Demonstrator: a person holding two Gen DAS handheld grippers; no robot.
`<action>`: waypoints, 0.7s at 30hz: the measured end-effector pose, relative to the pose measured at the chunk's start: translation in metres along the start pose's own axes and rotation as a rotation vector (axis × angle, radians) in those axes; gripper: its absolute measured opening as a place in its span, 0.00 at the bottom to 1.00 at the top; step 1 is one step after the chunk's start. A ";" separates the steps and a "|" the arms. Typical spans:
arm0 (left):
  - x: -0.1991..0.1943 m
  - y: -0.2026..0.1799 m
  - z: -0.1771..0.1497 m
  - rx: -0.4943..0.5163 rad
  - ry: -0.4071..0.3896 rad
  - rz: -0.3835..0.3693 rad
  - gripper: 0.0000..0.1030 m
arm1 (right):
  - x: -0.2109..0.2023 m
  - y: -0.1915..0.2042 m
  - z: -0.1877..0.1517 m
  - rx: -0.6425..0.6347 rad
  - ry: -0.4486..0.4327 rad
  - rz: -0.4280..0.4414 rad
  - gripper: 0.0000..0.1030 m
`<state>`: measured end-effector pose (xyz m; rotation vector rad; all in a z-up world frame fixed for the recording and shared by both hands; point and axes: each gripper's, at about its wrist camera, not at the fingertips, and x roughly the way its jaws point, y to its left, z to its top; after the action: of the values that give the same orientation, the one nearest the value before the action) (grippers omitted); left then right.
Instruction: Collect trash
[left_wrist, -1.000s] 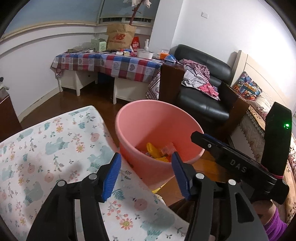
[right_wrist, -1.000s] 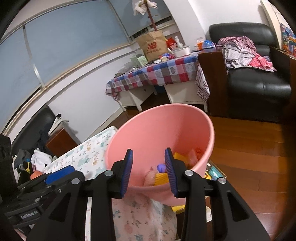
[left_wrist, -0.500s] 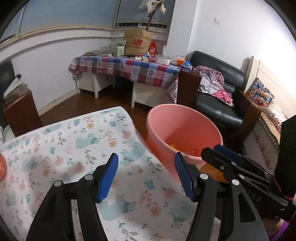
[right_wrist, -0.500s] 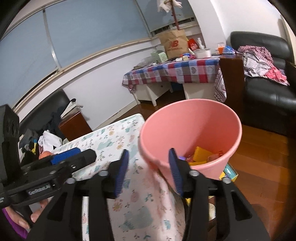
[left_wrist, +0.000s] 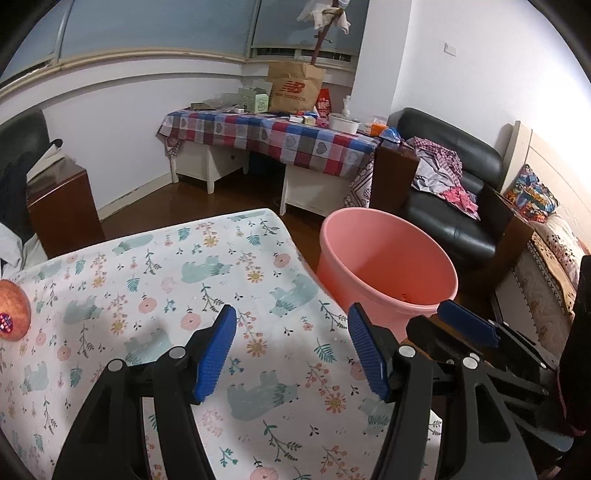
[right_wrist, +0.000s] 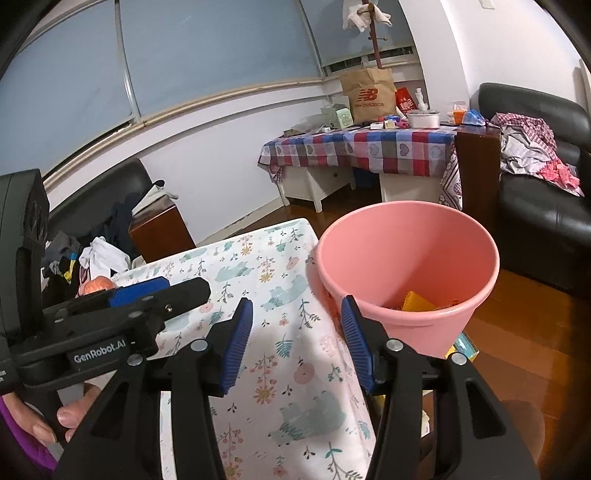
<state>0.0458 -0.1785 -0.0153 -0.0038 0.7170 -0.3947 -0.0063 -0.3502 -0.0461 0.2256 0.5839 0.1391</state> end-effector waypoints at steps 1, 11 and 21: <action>-0.001 0.001 -0.001 -0.003 -0.002 0.001 0.60 | 0.000 0.002 0.000 -0.007 0.001 -0.001 0.49; -0.011 0.008 -0.003 -0.023 -0.024 0.008 0.60 | -0.007 0.019 -0.002 -0.062 -0.010 -0.027 0.55; -0.021 0.013 -0.008 -0.031 -0.043 0.014 0.60 | -0.013 0.031 -0.005 -0.099 -0.025 -0.039 0.59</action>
<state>0.0305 -0.1581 -0.0093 -0.0370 0.6801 -0.3691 -0.0217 -0.3221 -0.0358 0.1194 0.5551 0.1267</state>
